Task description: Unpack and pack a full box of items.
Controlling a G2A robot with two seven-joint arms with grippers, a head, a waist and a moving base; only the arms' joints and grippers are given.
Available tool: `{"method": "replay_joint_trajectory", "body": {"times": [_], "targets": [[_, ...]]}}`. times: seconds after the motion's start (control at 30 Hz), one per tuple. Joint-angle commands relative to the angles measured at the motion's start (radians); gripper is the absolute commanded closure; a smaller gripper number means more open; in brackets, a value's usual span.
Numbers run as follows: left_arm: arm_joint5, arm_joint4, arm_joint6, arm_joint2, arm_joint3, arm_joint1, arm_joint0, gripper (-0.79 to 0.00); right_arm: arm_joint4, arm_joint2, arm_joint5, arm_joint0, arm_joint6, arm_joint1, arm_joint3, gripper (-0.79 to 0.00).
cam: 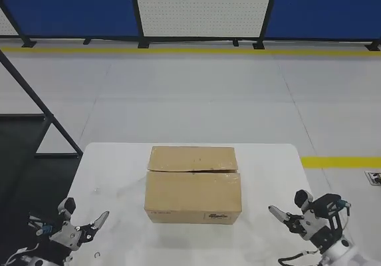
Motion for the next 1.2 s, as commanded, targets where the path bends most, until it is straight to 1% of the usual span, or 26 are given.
{"method": "replay_joint_trajectory", "body": {"times": [0.0, 0.13, 0.2, 0.23, 0.27, 0.33, 0.4, 0.47, 0.5, 0.57, 0.6, 0.63, 0.67, 0.7, 0.93, 1.0, 1.07, 1.17], "targets": [[0.000, 0.000, 0.000, 0.000, 0.000, 0.000, 0.000, -0.785, 0.000, 0.000, 0.000, 0.000, 0.000, 0.000, 0.000, -0.785], [0.000, 0.000, 0.000, 0.000, 0.000, 0.000, 0.000, -0.785, 0.016, -0.006, -0.008, -0.002, -0.006, -0.001, -0.003, -0.785], [-0.024, -0.034, -0.013, 0.014, 0.014, 0.000, -0.006, -0.785, 0.090, -0.023, -0.047, -0.001, 0.002, -0.001, -0.001, -0.785], [-0.038, -0.060, -0.033, 0.016, 0.027, 0.000, -0.021, -0.785, 0.143, -0.031, -0.066, 0.011, 0.026, -0.001, 0.011, -0.785], [-0.048, -0.090, -0.052, 0.019, 0.038, 0.001, -0.043, -0.785, 0.180, -0.036, -0.066, 0.033, 0.056, 0.000, 0.024, -0.785], [-0.106, -0.174, -0.103, 0.025, 0.063, 0.005, -0.091, -0.785, 0.255, -0.066, -0.074, 0.087, 0.137, 0.002, 0.051, -0.785], [-0.144, -0.231, -0.161, 0.022, 0.083, 0.010, -0.141, -0.785, 0.333, -0.093, -0.069, 0.152, 0.214, 0.003, 0.088, -0.785], [-0.173, -0.288, -0.223, 0.021, 0.103, 0.015, -0.191, -0.785, 0.456, -0.129, -0.065, 0.223, 0.311, 0.004, 0.145, -0.785], [-0.199, -0.307, -0.264, 0.026, 0.110, 0.018, -0.212, -0.785, 0.527, -0.144, -0.051, 0.262, 0.366, 0.005, 0.180, -0.785], [-0.222, -0.385, -0.325, 0.034, 0.138, 0.023, -0.258, -0.785, 0.654, -0.166, -0.023, 0.344, 0.465, 0.006, 0.250, -0.785], [-0.241, -0.425, -0.373, 0.044, 0.152, 0.026, -0.281, -0.785, 0.699, -0.174, 0.007, 0.379, 0.496, 0.006, 0.290, -0.785], [-0.255, -0.470, -0.424, 0.050, 0.169, 0.029, -0.304, -0.785, 0.711, -0.181, 0.024, 0.415, 0.524, 0.007, 0.314, -0.785], [-0.261, -0.507, -0.478, 0.052, 0.184, 0.034, -0.325, -0.785, 0.700, -0.181, 0.026, 0.425, 0.528, 0.007, 0.320, -0.785], [-0.258, -0.513, -0.507, 0.047, 0.187, 0.037, -0.339, -0.785, 0.700, -0.181, 0.026, 0.425, 0.528, 0.007, 0.320, -0.785], [-0.258, -0.513, -0.507, 0.047, 0.187, 0.037, -0.339, -0.785, 0.700, -0.181, 0.026, 0.425, 0.528, 0.007, 0.320, -0.785], [-0.254, -0.512, -0.506, 0.048, 0.189, 0.037, -0.338, -0.785, 0.745, -0.196, 0.017, 0.417, 0.512, 0.005, 0.324, -0.785], [-0.238, -0.502, -0.518, 0.061, 0.195, 0.038, -0.341, -0.785, 0.757, -0.219, 0.013, 0.438, 0.515, 0.003, 0.352, -0.785], [-0.239, -0.569, -0.570, 0.085, 0.221, 0.041, -0.368, -0.785, 0.805, -0.260, 0.012, 0.495, 0.546, -0.001, 0.407, -0.785]]}}
